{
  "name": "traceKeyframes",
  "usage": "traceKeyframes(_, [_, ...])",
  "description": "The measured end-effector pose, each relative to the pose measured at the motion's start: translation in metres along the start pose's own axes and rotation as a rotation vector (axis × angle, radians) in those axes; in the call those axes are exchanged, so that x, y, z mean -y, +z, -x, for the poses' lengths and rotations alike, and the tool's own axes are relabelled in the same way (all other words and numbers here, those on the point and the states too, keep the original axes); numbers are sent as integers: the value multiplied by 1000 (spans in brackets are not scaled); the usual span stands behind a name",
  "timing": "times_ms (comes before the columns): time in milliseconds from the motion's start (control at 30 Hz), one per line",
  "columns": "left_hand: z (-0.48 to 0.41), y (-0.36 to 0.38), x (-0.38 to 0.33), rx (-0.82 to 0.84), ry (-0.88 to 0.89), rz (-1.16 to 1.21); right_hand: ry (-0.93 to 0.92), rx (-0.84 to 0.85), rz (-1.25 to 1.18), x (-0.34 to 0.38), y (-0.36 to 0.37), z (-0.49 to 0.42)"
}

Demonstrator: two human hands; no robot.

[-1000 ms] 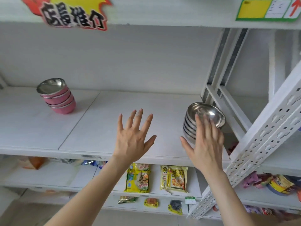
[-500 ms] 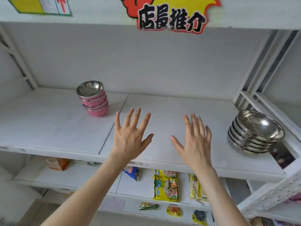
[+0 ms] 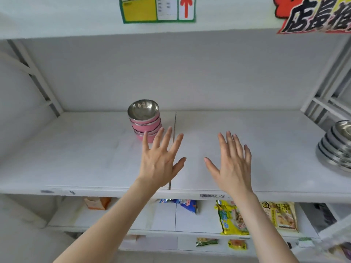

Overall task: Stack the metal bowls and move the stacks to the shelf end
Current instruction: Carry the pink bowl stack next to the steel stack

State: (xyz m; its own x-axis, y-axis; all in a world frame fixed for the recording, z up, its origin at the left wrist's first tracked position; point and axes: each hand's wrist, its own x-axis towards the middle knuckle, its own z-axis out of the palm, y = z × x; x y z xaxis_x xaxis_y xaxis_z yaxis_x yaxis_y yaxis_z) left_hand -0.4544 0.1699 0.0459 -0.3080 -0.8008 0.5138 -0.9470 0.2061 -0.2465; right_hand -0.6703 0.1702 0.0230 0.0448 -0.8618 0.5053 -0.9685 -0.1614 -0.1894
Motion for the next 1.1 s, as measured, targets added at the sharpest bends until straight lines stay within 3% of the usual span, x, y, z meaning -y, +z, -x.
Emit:
traceKeyframes(533, [-11,41,185,-28,5,-43,-36,-5,8,148,67,-92])
traceKeyframes(833, [-55,85,238,143,-95,-21,63,58,-56,175,100,-160])
traceKeyframes(967, [-72,112,231,240,-254,209,192,241,-299,166,121,-175])
traceKeyframes(1100, [-83,136,222,448,-460,812,363,405,-763,160,142,-178])
